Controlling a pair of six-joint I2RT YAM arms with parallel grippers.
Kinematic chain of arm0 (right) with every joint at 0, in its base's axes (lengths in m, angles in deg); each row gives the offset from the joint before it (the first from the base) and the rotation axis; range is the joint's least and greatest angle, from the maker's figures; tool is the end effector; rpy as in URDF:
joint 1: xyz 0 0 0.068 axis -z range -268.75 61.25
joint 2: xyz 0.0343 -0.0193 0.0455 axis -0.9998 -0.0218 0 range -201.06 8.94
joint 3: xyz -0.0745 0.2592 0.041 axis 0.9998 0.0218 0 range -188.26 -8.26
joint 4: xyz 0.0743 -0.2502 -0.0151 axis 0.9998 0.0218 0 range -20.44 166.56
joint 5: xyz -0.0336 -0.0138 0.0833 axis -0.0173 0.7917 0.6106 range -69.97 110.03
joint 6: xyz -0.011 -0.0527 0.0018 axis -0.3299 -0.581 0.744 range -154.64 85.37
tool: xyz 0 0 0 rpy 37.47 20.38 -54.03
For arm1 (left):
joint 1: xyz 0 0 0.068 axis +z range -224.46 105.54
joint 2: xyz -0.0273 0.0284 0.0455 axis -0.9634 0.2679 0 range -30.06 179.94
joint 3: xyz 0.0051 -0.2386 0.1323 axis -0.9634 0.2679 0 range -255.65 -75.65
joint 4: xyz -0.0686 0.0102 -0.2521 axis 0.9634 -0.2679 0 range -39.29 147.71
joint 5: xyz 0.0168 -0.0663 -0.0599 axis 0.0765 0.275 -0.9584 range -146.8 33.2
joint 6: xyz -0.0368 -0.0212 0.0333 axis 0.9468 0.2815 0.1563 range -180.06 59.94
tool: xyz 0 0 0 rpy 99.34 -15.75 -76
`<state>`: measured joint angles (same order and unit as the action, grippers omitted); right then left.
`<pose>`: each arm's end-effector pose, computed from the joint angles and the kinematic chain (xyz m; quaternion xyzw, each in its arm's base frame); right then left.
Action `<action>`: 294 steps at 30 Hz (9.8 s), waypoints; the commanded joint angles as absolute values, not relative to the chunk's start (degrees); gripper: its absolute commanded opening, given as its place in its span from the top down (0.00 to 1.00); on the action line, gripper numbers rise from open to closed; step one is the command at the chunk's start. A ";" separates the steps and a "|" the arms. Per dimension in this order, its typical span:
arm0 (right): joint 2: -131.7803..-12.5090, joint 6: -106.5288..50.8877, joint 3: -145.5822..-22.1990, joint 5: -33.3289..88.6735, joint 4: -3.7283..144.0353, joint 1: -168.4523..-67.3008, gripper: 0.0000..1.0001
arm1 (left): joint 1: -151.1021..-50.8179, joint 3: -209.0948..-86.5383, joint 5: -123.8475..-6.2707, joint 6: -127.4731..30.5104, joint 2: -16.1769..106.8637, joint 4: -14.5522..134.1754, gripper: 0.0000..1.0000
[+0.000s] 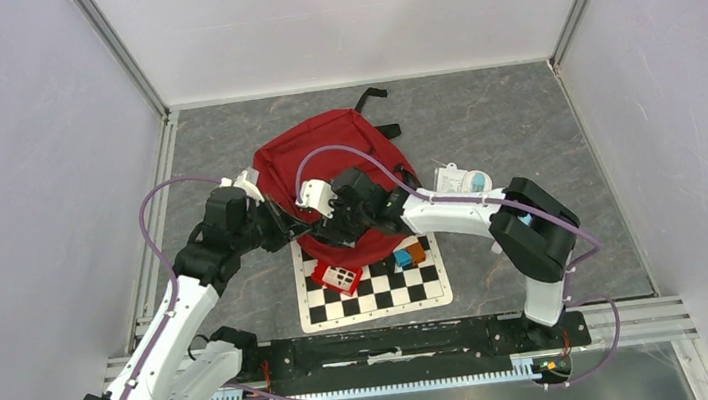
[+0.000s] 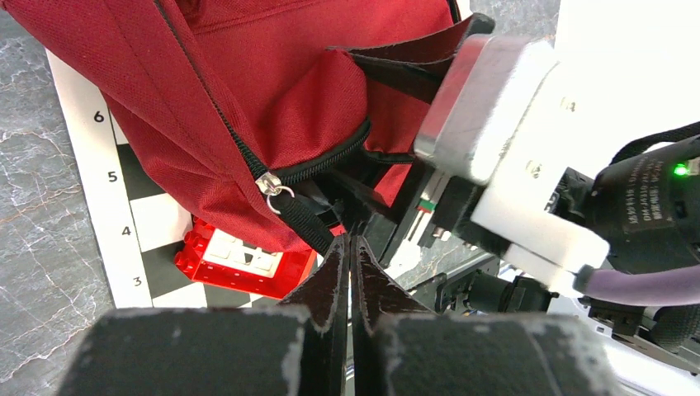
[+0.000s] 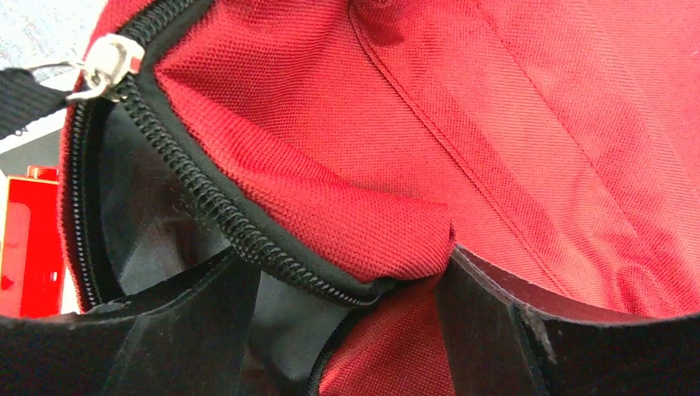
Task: Pack the student bag
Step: Zip the student bag at the center of the board.
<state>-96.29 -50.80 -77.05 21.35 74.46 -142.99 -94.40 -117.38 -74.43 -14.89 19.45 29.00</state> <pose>0.2356 0.3286 0.1987 -0.5291 0.7417 0.1443 0.3861 0.1713 -0.0737 0.2764 -0.1253 0.8762 -0.3547 0.3013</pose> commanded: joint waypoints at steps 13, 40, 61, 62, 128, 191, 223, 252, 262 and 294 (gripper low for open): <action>-86.48 -45.71 -70.69 42.92 83.93 -144.97 0.11 | -94.41 -119.96 -76.94 -15.94 18.78 30.90 0.98; -66.06 -29.26 -61.38 14.98 70.69 -144.76 0.02 | -95.20 -106.76 -84.09 -13.89 21.99 46.68 0.87; -74.20 -16.64 -64.08 26.16 62.95 -147.50 0.14 | -92.76 -124.60 -66.47 -24.75 24.94 21.22 0.29; -75.25 -15.44 -64.97 26.34 63.20 -147.91 0.15 | -92.39 -124.54 -66.36 -24.52 25.67 21.62 0.29; -79.01 -1.11 -64.68 20.54 72.11 -154.69 1.00 | -82.15 -116.38 -70.98 -21.29 36.22 39.28 0.98; -69.03 -8.42 -55.37 15.02 73.88 -150.17 1.00 | -93.58 -105.06 -70.41 -7.74 22.45 39.24 0.21; -61.52 -11.96 -54.32 8.10 83.00 -138.28 1.00 | -75.17 -116.60 -73.68 -24.72 24.19 25.71 0.98; -60.45 -14.08 -54.52 11.35 82.35 -134.09 1.00 | -103.62 -134.86 -70.60 -44.79 36.90 32.09 0.19; -59.64 -12.10 -52.88 12.95 80.31 -134.06 1.00 | -115.21 -131.78 -72.58 -50.30 45.98 45.54 0.10; -60.44 -12.91 -54.56 6.03 86.29 -134.06 1.00 | -121.39 -126.03 -63.65 -47.93 45.18 45.88 0.89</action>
<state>-60.27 -11.59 -51.43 12.83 82.57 -134.51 -121.38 -127.20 -67.15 -48.25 48.94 47.14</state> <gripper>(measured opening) 0.006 0.127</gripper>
